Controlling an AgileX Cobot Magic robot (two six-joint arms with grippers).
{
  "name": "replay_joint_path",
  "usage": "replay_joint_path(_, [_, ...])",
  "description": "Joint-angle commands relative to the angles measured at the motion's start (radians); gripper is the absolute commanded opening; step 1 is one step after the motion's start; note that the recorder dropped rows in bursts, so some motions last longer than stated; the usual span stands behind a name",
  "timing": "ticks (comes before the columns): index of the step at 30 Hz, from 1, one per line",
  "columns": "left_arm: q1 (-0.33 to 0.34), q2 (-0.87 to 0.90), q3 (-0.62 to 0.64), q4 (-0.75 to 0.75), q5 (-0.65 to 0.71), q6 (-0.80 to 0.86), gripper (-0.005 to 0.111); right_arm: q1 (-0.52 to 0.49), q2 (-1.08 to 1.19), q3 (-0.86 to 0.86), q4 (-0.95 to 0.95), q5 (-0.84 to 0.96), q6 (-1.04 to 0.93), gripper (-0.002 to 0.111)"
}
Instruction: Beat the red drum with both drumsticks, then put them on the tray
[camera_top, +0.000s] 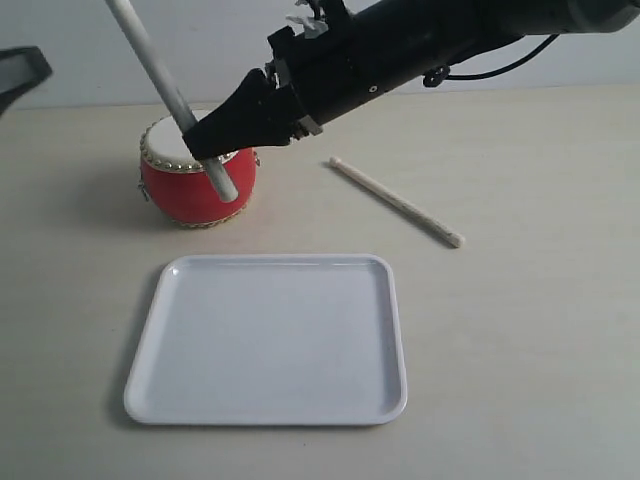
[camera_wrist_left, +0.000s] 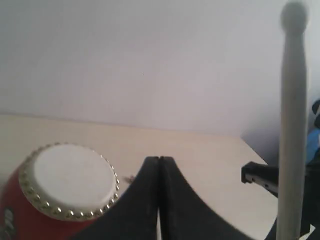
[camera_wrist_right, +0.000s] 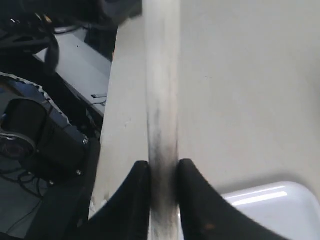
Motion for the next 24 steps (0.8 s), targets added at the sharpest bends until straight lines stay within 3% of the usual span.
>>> replay_joint_path(1, [0.002, 0.143, -0.032, 0.038, -0.183, -0.010, 0.001, -0.003, 0.043, 0.003, 0.096, 0.004, -0.039, 0.000])
replay_joint_path(3, [0.002, 0.171, -0.044, 0.075, -0.241, 0.001, 0.005, -0.003, 0.060, 0.003, 0.118, -0.004, -0.043, 0.000])
replay_joint_path(13, [0.002, 0.186, -0.073, 0.212, -0.310, 0.012, 0.056, -0.003, 0.105, 0.003, 0.146, -0.034, -0.070, 0.000])
replay_joint_path(19, [0.000, 0.186, -0.073, 0.236, -0.341, 0.012, 0.060, -0.001, 0.105, 0.003, 0.156, -0.009, -0.070, 0.000])
replay_joint_path(24, [-0.050, 0.188, -0.073, 0.236, -0.325, 0.033, 0.060, -0.001, 0.105, 0.003, 0.156, 0.004, -0.072, 0.000])
